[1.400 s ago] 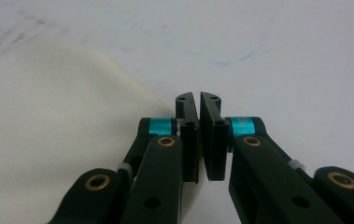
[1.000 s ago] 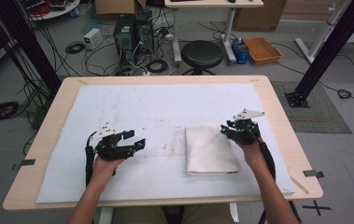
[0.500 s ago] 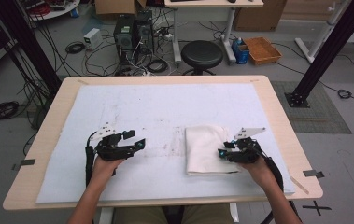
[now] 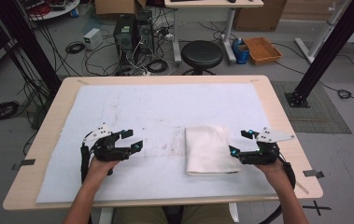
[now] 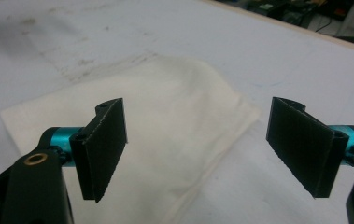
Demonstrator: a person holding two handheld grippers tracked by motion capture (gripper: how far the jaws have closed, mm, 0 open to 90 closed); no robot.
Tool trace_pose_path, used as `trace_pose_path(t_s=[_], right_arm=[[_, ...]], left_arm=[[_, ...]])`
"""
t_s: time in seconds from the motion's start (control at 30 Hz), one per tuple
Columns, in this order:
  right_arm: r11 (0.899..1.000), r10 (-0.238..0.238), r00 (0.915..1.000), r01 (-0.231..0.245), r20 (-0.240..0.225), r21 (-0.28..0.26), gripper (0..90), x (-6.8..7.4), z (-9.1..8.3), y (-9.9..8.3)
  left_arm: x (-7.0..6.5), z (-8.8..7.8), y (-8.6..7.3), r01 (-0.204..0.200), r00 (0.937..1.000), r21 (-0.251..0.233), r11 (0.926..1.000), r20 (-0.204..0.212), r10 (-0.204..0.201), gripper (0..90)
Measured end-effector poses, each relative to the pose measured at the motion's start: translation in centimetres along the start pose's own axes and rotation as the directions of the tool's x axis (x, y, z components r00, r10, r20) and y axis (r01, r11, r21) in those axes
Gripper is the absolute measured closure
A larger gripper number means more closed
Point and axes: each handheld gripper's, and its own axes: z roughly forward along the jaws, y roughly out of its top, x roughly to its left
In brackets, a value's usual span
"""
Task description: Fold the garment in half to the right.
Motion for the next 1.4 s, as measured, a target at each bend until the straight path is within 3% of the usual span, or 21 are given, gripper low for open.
trace_pose_path(t_s=[0.1,0.2,0.43,0.7,1.13,1.4], right_arm=[[0.999,0.035,0.9991,-0.034,0.023,-0.042,20.0,-1.0,-0.8,-0.2],[0.998,0.056,0.9969,-0.054,0.056,-0.042,20.0,-1.6,-1.3,-0.4],[0.995,0.087,0.9931,-0.083,0.079,-0.046,19.8,-2.4,-2.0,-0.7],[0.997,0.073,0.993,-0.07,0.092,-0.032,19.8,-2.5,-2.5,-1.2],[0.997,0.069,0.9904,-0.066,0.12,-0.032,19.8,-2.1,-2.3,-1.2],[0.997,0.071,0.9914,-0.069,0.11,-0.019,19.8,-2.0,-1.9,-1.3]], left_arm=[[0.1,-0.3,-0.1,-0.019,0.9994,0.007,0.9998,0.028,0.019,25.0],[0.3,-0.5,-0.1,-0.022,0.999,0.006,0.9997,0.04,0.022,25.0],[0.4,-0.5,-0.3,-0.045,0.998,0.022,0.9987,0.044,0.044,25.0],[0.6,-1.0,-0.3,-0.082,0.9953,0.011,0.9966,0.053,0.081,25.0],[0.2,-0.9,-0.4,-0.085,0.9945,0.034,0.9958,0.065,0.083,25.1],[0.4,-1.0,-0.4,-0.079,0.9958,0.03,0.9965,0.049,0.077,25.1]])
